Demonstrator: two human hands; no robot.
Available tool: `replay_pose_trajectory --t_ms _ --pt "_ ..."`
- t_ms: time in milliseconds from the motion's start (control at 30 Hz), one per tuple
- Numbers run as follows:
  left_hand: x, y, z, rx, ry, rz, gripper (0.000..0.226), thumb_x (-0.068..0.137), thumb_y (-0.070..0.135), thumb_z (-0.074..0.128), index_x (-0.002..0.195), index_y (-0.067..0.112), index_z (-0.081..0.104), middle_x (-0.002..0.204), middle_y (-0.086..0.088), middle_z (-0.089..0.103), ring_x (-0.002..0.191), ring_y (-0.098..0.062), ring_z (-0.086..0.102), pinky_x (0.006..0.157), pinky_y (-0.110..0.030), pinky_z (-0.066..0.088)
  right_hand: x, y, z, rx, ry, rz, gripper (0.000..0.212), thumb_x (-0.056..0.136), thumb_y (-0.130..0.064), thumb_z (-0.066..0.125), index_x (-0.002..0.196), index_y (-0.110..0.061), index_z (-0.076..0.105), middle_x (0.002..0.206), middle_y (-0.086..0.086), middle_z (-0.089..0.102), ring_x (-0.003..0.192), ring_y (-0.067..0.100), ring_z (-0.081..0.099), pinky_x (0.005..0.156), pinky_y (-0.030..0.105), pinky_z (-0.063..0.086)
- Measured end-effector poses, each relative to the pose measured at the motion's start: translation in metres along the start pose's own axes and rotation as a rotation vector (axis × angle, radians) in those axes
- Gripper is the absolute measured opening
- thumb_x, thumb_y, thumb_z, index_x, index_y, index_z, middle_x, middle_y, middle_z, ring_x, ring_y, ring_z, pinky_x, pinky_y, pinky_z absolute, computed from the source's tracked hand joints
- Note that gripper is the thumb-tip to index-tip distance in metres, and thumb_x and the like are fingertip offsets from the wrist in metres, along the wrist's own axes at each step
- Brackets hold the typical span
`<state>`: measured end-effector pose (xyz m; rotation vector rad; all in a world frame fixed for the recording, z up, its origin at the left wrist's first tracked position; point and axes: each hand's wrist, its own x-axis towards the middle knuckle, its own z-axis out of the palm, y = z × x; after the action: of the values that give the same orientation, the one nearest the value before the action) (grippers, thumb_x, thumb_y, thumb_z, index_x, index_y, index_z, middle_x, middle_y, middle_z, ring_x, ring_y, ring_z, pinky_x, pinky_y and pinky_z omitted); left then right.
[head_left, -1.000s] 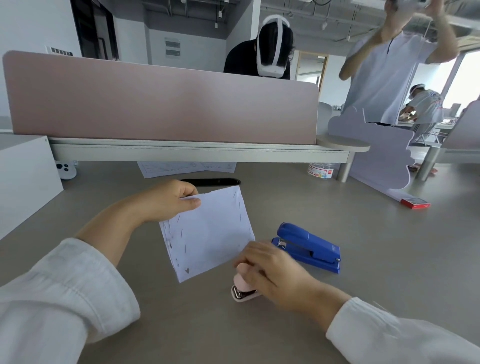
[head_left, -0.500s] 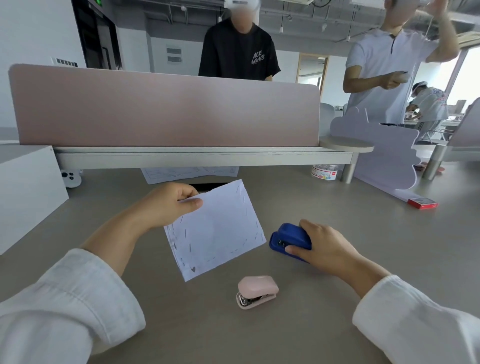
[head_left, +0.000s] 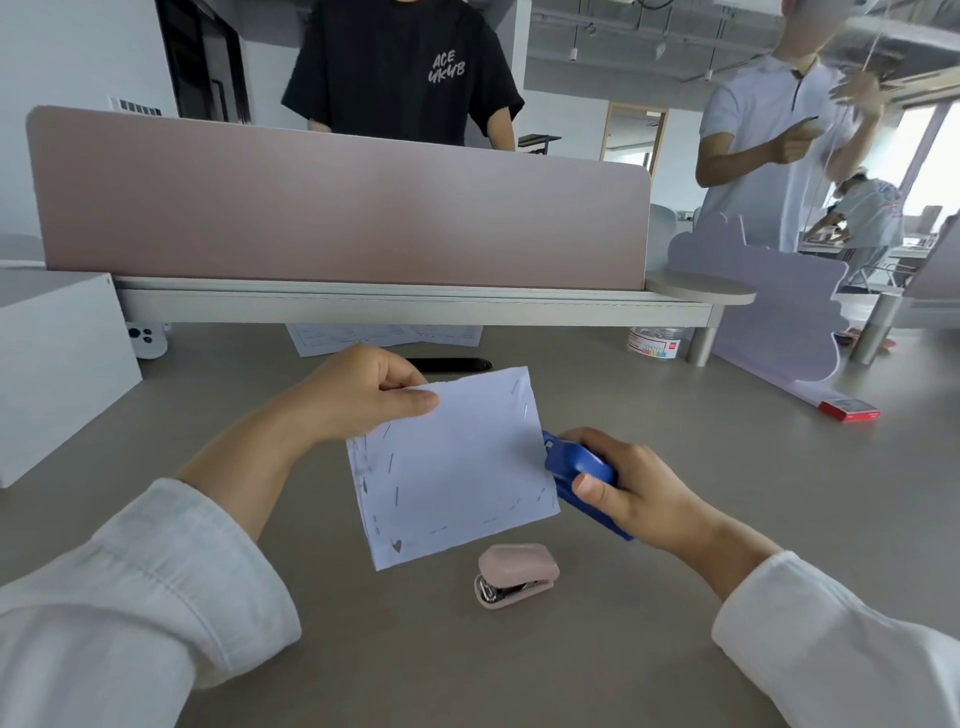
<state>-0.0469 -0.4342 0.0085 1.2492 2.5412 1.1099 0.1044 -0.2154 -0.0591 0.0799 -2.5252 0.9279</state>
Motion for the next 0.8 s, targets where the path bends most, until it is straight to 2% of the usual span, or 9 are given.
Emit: replay_pose_trajectory --t_ms 67,200,300,467,567,633,800 --pt "-0.002 0.005 0.001 0.01 0.001 0.032 0.017 0.083 0.03 0.063 0.067 0.036 0.062 0.075 0.02 0.064 0.074 0.002 0.06 0.064 -0.017 0.042 -0.001 0.0 0.002 -0.052 -0.033 -0.061 0.086 0.062 -0.089 0.031 0.098 -0.015 0.058 0.082 0.002 0.06 0.072 0.013 0.05 0.063 0.015 0.039" --pt "-0.004 0.013 0.002 0.05 -0.004 0.092 0.016 0.083 0.031 0.062 0.068 0.037 0.062 0.071 0.026 0.061 0.062 0.022 0.054 0.059 -0.012 0.035 -0.002 -0.001 0.003 -0.065 -0.039 -0.109 0.087 0.066 -0.087 0.028 0.09 -0.008 0.056 0.072 0.0 0.052 0.063 0.009 0.041 0.058 0.016 0.035" --pt "-0.005 0.015 0.002 0.066 0.0 0.114 0.01 0.082 0.032 0.062 0.073 0.034 0.065 0.075 0.026 0.061 0.065 0.018 0.055 0.061 -0.011 0.035 -0.001 0.0 0.002 -0.066 0.001 -0.079 0.084 0.065 -0.088 0.027 0.087 -0.012 0.055 0.07 -0.005 0.053 0.063 0.007 0.044 0.057 0.012 0.035" --pt "-0.006 0.018 0.003 0.086 0.002 0.138 0.015 0.082 0.031 0.062 0.069 0.037 0.062 0.074 0.024 0.061 0.076 0.01 0.056 0.067 -0.009 0.036 -0.002 -0.002 0.002 -0.104 0.006 -0.055 0.055 0.063 -0.087 0.031 0.073 -0.034 0.042 0.063 -0.013 0.044 0.058 0.001 0.044 0.055 0.01 0.034" --pt "-0.008 0.019 0.003 0.089 0.009 0.146 0.015 0.082 0.032 0.063 0.068 0.038 0.061 0.075 0.023 0.062 0.079 0.007 0.057 0.068 -0.01 0.037 -0.003 -0.006 0.001 -0.145 0.002 -0.065 0.036 0.068 -0.072 0.043 0.069 -0.036 0.038 0.06 -0.013 0.041 0.057 0.0 0.044 0.054 0.01 0.034" --pt "-0.008 0.02 0.001 0.082 0.016 0.152 0.015 0.081 0.033 0.063 0.067 0.038 0.062 0.074 0.024 0.062 0.076 0.01 0.057 0.068 -0.01 0.037 -0.003 -0.009 0.001 -0.177 0.013 -0.072 0.027 0.069 -0.062 0.044 0.067 -0.036 0.035 0.058 -0.012 0.038 0.057 0.001 0.043 0.053 0.01 0.032" --pt "-0.008 0.021 0.0 0.072 0.018 0.172 0.018 0.081 0.033 0.064 0.065 0.041 0.06 0.071 0.026 0.062 0.068 0.025 0.053 0.065 -0.009 0.035 -0.003 -0.009 0.002 -0.228 0.047 -0.072 0.041 0.069 -0.064 0.043 0.067 -0.023 0.04 0.059 -0.01 0.038 0.056 0.009 0.038 0.051 0.019 0.03"
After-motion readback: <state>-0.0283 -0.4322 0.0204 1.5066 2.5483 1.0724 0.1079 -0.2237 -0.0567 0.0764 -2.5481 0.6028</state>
